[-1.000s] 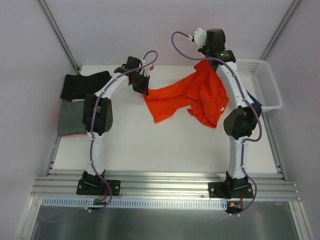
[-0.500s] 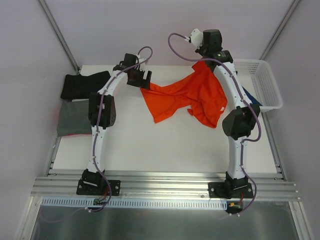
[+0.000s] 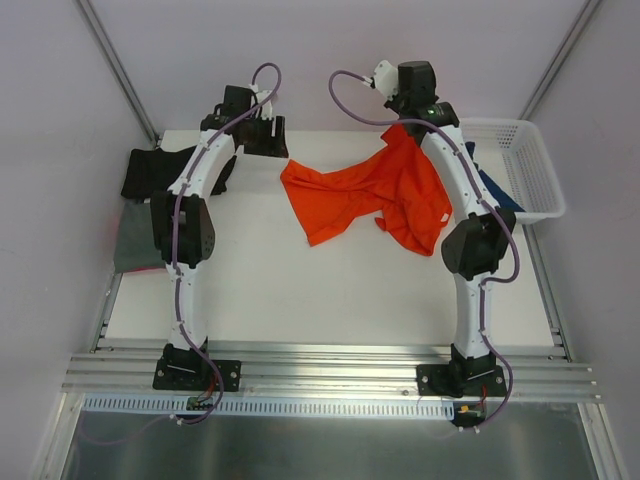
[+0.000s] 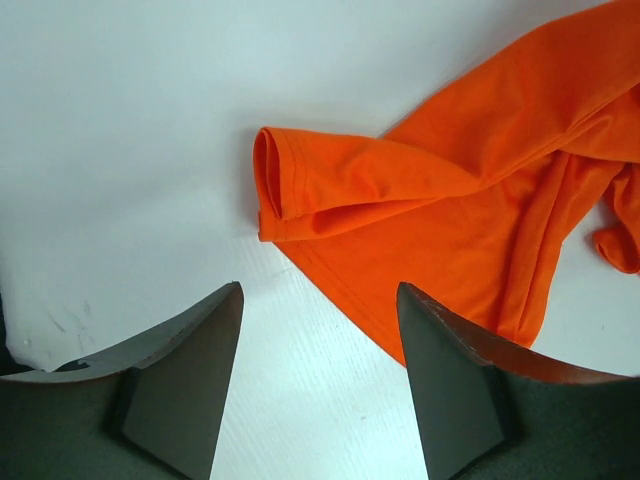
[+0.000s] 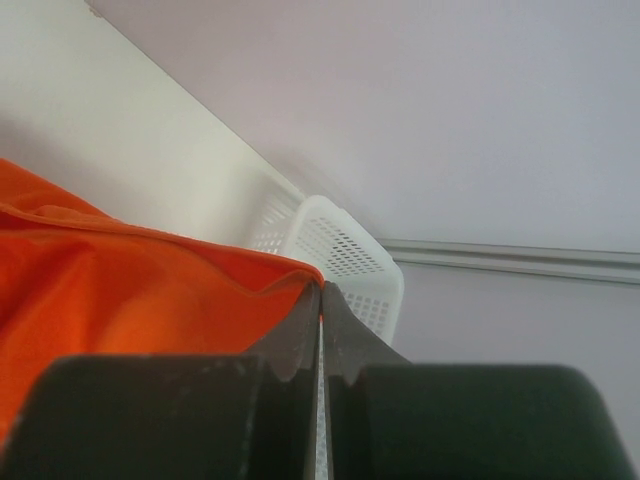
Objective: Fold and stack the t-shirts
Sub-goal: Flatten out the tshirt
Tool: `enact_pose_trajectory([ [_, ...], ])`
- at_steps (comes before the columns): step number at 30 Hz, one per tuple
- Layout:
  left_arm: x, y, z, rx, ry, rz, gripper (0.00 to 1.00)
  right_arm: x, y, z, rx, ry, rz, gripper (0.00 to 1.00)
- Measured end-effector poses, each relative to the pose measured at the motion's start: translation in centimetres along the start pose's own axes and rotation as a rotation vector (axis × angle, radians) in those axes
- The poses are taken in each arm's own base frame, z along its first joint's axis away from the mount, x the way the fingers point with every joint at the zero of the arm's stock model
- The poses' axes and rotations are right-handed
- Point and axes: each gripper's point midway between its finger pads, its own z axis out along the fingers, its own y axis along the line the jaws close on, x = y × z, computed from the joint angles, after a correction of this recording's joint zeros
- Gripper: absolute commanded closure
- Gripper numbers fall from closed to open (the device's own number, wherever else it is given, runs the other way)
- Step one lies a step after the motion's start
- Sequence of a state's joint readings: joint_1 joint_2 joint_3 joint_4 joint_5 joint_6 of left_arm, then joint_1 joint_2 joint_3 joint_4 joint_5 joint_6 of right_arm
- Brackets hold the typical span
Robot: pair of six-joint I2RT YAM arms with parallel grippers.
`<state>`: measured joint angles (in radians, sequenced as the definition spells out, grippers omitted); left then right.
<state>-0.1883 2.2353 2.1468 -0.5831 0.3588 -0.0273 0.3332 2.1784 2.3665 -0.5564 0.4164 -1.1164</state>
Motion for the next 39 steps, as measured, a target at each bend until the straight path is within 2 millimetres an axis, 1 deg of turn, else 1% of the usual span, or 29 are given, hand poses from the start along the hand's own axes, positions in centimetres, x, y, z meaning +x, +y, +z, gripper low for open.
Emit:
enact_pose_trajectory([
  [1, -0.4, 0.0, -0.2, 0.003, -0.011, -0.002, 0.37, -0.2, 0.2, 0.0, -0.003, -0.002, -0.003, 0.99],
  [2, -0.6, 0.0, -0.3, 0.009, -0.017, -0.005, 0.32, -0.3, 0.5, 0.1, -0.007, -0.003, -0.007, 0.99],
  [3, -0.5, -0.1, -0.2, 0.015, -0.016, -0.006, 0.29, -0.4, 0.7, 0.1, -0.01, -0.005, -0.01, 0.99],
  [6, 0.3, -0.2, 0.6, 0.043, 0.007, -0.016, 0.24, -0.6, 1.1, 0.2, -0.017, -0.007, -0.016, 0.99],
  [8, 1.0, 0.0, 1.7, 0.057, 0.028, -0.024, 0.21, -0.8, 1.2, 0.2, -0.017, -0.009, -0.016, 0.99],
  [13, 4.0, 0.8, 4.7, 0.077, 0.103, -0.056, 0.23, -0.7, 1.1, 0.2, -0.016, -0.008, -0.015, 0.99],
  [16, 5.3, 1.1, 5.6, 0.079, 0.135, -0.069, 0.25, -0.6, 1.1, 0.2, -0.015, -0.006, -0.014, 0.99],
  [17, 5.4, 1.1, 5.7, 0.082, 0.137, -0.07, 0.25, -0.5, 1.0, 0.3, -0.015, -0.005, -0.014, 1.0],
  [21, 5.3, 0.9, 5.8, 0.094, 0.136, -0.07, 0.27, -0.4, 0.9, 0.3, -0.013, -0.004, -0.013, 1.0],
  [26, 4.6, 0.7, 5.6, 0.102, 0.118, -0.064, 0.3, -0.4, 0.9, 0.3, -0.013, -0.002, -0.012, 0.99],
  [29, 4.2, 0.5, 5.6, 0.108, 0.105, -0.06, 0.3, -0.3, 0.9, 0.3, -0.013, -0.002, -0.013, 0.99],
  [33, 3.9, -0.1, 5.7, 0.13, 0.098, -0.056, 0.31, -0.3, 0.9, 0.3, -0.014, -0.002, -0.013, 0.99],
  [36, 3.5, -0.3, 6.2, 0.137, 0.085, -0.048, 0.33, -0.3, 1.0, 0.4, -0.015, 0.0, -0.014, 0.99],
  [39, 3.5, -0.2, 7.0, 0.141, 0.08, -0.042, 0.33, -0.2, 1.2, 0.5, -0.019, 0.003, -0.016, 0.99],
])
